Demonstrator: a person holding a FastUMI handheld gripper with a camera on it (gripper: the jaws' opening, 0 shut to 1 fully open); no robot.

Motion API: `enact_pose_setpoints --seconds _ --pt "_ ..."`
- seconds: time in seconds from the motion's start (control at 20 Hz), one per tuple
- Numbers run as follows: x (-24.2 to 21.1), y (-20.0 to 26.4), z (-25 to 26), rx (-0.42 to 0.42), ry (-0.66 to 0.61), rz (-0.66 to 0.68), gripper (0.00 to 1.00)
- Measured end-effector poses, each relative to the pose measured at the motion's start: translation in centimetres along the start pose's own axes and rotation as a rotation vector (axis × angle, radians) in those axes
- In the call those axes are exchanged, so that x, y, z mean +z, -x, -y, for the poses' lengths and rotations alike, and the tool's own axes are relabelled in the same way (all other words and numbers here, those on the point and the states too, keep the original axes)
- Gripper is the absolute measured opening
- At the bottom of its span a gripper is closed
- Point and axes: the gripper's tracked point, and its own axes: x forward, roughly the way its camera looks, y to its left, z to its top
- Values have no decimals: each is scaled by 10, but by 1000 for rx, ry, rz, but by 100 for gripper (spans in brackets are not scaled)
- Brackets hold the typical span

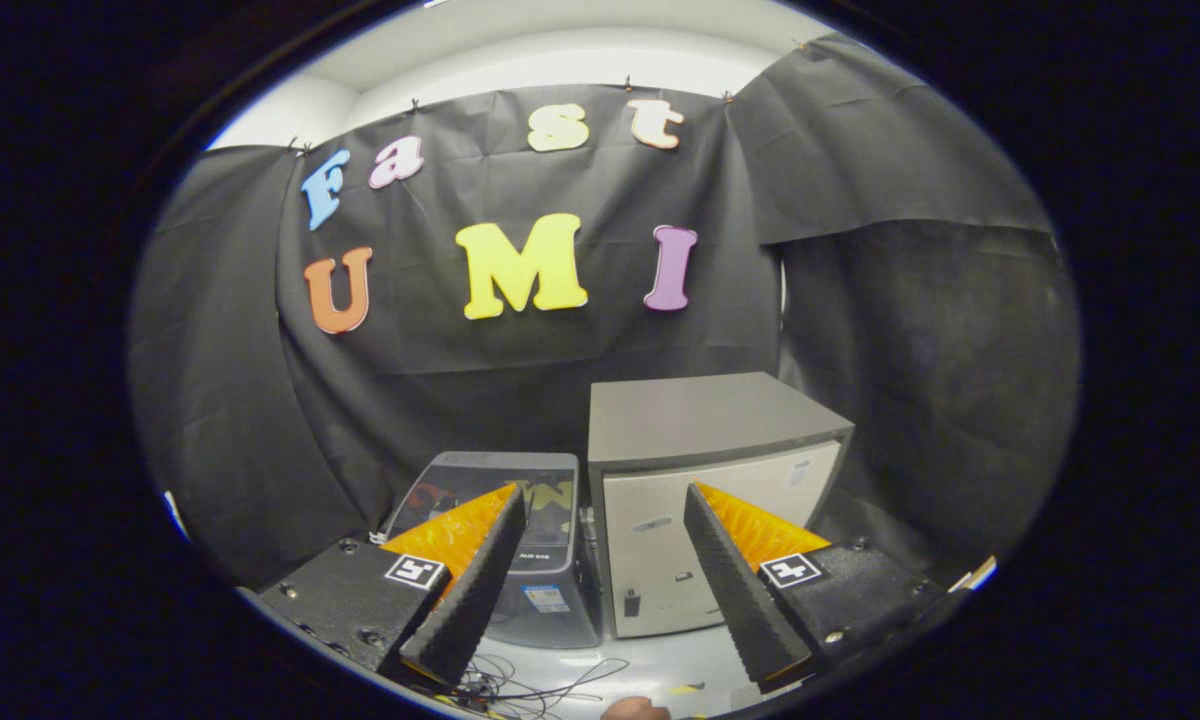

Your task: Put the clothes into the washing machine and then close the washing machine lid.

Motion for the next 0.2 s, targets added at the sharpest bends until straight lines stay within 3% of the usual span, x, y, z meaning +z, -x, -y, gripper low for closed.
enact_pose_setpoints --seconds 0.2 --pt "2 13 5 10 -29 18 99"
